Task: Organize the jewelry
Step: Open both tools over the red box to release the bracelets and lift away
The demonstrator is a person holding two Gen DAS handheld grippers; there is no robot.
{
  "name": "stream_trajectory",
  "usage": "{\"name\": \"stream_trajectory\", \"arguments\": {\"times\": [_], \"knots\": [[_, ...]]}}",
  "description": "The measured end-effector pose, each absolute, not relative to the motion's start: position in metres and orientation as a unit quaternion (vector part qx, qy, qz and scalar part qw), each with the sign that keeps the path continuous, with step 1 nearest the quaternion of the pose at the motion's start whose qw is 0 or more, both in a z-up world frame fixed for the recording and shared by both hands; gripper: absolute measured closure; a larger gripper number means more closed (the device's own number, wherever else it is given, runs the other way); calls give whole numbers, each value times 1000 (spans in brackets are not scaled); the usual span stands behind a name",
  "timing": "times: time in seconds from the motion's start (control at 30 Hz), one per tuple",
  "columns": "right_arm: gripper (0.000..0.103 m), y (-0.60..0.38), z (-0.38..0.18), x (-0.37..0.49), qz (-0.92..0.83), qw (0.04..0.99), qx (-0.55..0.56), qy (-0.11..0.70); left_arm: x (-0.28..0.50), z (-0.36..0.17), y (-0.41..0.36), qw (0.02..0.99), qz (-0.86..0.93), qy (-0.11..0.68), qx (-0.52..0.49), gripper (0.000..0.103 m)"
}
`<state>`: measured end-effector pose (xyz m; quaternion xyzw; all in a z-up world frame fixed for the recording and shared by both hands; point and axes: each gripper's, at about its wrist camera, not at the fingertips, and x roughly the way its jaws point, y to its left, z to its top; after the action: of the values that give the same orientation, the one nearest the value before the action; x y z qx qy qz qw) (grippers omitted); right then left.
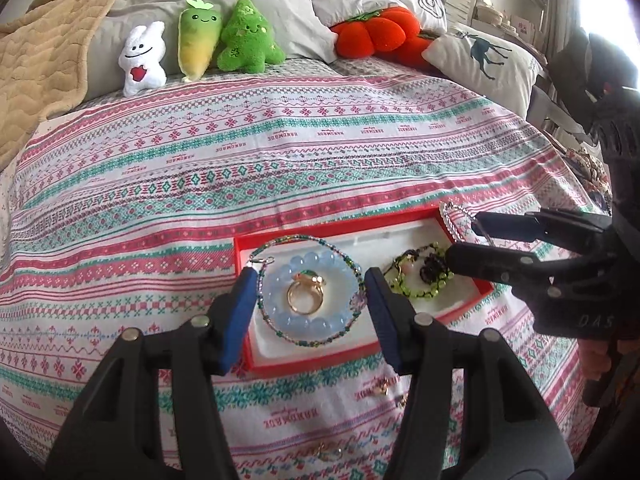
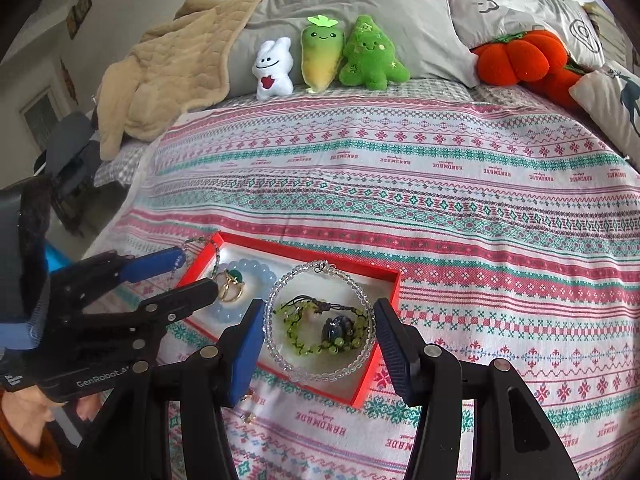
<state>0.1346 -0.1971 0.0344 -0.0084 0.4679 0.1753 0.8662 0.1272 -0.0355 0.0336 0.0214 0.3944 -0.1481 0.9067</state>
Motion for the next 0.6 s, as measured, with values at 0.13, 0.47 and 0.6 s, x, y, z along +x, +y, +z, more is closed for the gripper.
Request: {"name": "stream_trajectory", "arguments": {"times": [0.13,0.47,0.6], "knots": [[47,-198,32,138,176,866,-5,469,137,25,-41,905,-143,400,20,46],[47,-196,26,144,183,861,-13,475,138,20,-45,901,-137,410,40,39],[46,-197,24,145,181,860,-12,476,135,24,-46,901,-142,408,46,30]]}}
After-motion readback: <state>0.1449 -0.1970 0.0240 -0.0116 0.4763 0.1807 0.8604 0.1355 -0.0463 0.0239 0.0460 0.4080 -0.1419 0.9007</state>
